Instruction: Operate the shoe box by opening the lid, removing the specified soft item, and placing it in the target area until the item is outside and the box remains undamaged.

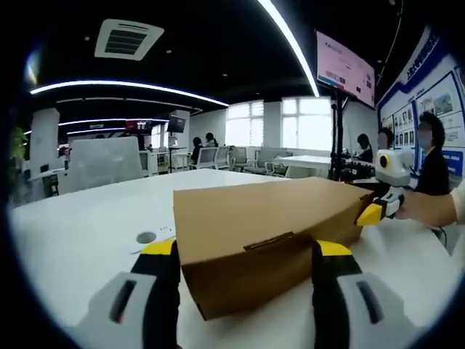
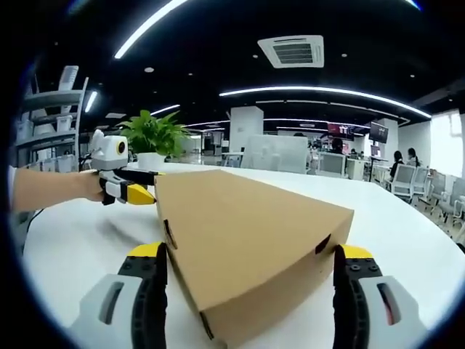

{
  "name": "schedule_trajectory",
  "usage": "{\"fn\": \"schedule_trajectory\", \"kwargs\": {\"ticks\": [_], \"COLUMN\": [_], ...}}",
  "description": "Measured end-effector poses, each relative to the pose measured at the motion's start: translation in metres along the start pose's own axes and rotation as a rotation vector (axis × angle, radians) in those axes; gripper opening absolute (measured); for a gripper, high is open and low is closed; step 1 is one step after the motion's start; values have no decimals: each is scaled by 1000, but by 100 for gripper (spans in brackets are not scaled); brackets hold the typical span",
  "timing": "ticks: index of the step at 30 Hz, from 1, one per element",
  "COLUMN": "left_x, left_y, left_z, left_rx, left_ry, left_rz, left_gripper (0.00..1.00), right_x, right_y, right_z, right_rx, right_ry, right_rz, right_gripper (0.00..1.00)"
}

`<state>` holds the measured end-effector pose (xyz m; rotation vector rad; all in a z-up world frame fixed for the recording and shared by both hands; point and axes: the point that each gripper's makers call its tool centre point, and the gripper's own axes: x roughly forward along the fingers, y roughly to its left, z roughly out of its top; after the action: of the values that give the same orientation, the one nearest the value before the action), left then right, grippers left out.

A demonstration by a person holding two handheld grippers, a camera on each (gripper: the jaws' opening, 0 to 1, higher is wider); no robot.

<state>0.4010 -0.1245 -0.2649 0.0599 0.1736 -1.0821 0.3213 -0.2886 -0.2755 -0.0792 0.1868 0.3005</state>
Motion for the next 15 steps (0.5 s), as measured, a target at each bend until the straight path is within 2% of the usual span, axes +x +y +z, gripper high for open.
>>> {"fn": "schedule_trajectory", "kwargs": {"ticks": [8,14,15], "left_x": [1,1,1], "left_y": [9,13,14], "left_z": [-1,0,-1], "left_rx": [-2,-2,-3], "left_ry": [-24,43,39], "left_rz": [11,20,21], "left_gripper": [75,75,75], "right_x": [-1,-1,-1], "right_y": [2,2,2], "right_z": [-1,-2,-3], "right_rx": [-6,-6,-5], "right_ry": [-16,-7,-2], "right_rz": [10,25,28], "right_gripper": [97,97,97]}}
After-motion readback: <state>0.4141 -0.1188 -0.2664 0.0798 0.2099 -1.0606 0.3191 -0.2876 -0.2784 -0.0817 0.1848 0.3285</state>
